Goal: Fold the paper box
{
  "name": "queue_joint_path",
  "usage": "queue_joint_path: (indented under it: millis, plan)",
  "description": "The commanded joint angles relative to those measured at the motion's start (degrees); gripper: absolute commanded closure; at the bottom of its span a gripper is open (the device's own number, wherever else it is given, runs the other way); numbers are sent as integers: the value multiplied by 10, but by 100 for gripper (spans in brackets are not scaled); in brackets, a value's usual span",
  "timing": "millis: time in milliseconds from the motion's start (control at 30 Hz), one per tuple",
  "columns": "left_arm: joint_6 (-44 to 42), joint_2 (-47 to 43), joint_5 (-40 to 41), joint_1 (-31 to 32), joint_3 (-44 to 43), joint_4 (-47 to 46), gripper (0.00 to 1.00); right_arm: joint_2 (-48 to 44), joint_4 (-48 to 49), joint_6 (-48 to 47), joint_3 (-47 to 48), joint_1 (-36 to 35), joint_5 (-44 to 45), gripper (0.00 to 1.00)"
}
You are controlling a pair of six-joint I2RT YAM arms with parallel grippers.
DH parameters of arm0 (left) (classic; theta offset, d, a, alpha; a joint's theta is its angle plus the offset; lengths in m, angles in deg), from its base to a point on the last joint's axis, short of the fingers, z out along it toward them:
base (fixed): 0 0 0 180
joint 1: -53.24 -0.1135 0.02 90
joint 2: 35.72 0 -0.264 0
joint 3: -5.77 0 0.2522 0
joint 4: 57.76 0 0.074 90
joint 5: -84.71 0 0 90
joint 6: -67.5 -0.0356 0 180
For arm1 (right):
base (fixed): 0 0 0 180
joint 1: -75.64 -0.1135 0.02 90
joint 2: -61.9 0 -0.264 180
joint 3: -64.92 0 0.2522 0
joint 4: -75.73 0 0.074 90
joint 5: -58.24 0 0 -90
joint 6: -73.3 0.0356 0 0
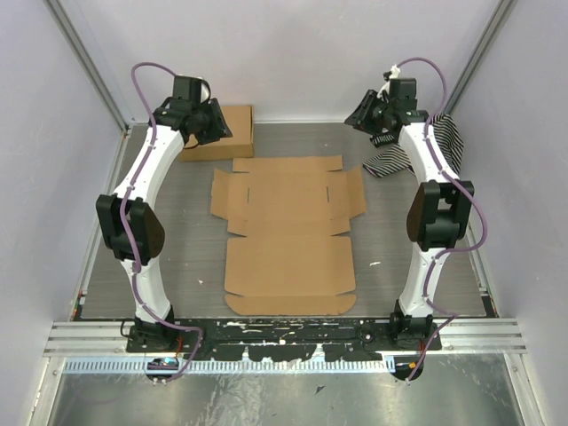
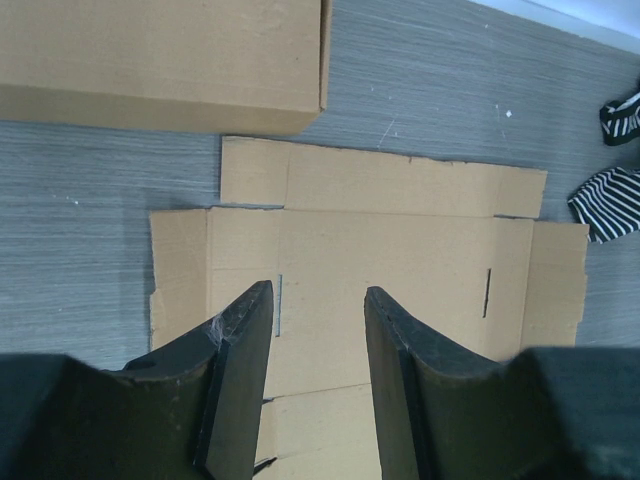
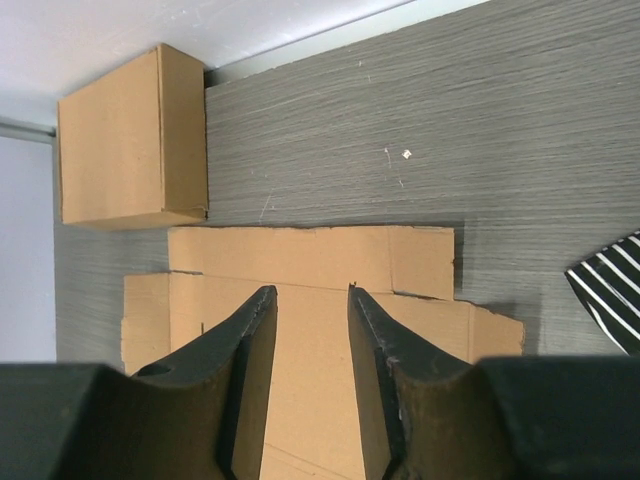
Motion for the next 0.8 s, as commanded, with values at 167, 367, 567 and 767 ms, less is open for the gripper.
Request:
queue_joint_path:
  millis: [167, 367, 567, 767]
  plan:
    - [-10, 32, 5, 0, -31, 20, 52, 101, -48, -40, 98, -24, -2, 56]
    - [-15, 43, 12, 0, -34, 20, 51, 163, -91, -56, 142, -38, 43, 49]
    - [-18, 53, 13, -1, -25, 17, 51, 199, -89, -56, 149, -38, 62, 43]
    - [-14, 68, 10, -1, -27, 23, 51, 218, -95, -63, 145, -41, 93, 43]
